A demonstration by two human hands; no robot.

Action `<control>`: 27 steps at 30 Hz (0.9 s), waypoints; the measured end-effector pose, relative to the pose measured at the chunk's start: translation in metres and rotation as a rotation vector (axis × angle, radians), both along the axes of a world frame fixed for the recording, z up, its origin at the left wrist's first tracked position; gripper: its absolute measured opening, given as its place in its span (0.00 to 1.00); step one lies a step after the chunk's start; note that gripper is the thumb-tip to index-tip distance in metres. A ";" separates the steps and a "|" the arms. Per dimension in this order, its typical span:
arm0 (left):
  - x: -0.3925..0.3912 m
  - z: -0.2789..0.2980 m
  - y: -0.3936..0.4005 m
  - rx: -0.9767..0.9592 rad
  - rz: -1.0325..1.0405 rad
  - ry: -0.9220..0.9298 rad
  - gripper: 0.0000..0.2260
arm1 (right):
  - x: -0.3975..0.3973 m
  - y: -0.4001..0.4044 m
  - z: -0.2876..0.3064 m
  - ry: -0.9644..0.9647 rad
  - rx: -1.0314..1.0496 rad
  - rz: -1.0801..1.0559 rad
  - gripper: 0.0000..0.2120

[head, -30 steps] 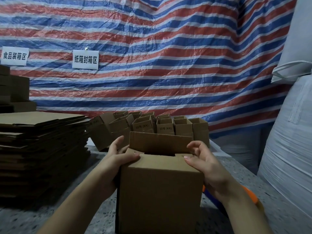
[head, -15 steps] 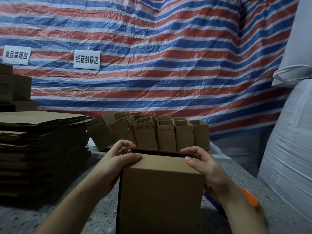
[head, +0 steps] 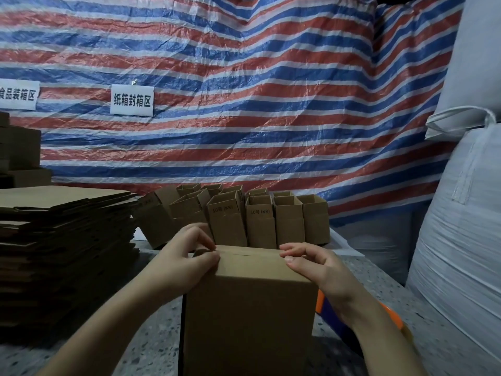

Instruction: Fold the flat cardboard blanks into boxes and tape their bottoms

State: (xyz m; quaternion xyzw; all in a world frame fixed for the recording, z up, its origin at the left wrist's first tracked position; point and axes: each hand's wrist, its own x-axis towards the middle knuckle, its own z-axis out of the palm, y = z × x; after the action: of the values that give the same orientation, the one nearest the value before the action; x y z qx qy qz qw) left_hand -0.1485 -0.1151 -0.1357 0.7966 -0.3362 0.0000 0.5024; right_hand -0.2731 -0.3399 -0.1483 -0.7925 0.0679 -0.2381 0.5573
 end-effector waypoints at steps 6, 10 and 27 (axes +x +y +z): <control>-0.033 0.011 -0.018 0.422 0.046 -0.592 0.21 | -0.002 0.002 0.000 -0.001 -0.003 -0.003 0.06; -0.044 0.001 -0.030 0.670 -0.011 -0.715 0.34 | -0.002 0.002 0.001 0.015 -0.030 -0.003 0.06; -0.034 -0.010 -0.032 0.712 0.011 -0.903 0.40 | -0.017 0.027 0.014 0.315 -1.042 -0.030 0.29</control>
State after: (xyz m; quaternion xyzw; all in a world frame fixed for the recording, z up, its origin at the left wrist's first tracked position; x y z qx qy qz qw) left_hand -0.1825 -0.1474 -0.1462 0.8393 -0.4927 0.2297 0.0097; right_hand -0.2901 -0.3126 -0.1348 -0.9888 0.0351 -0.1266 0.0703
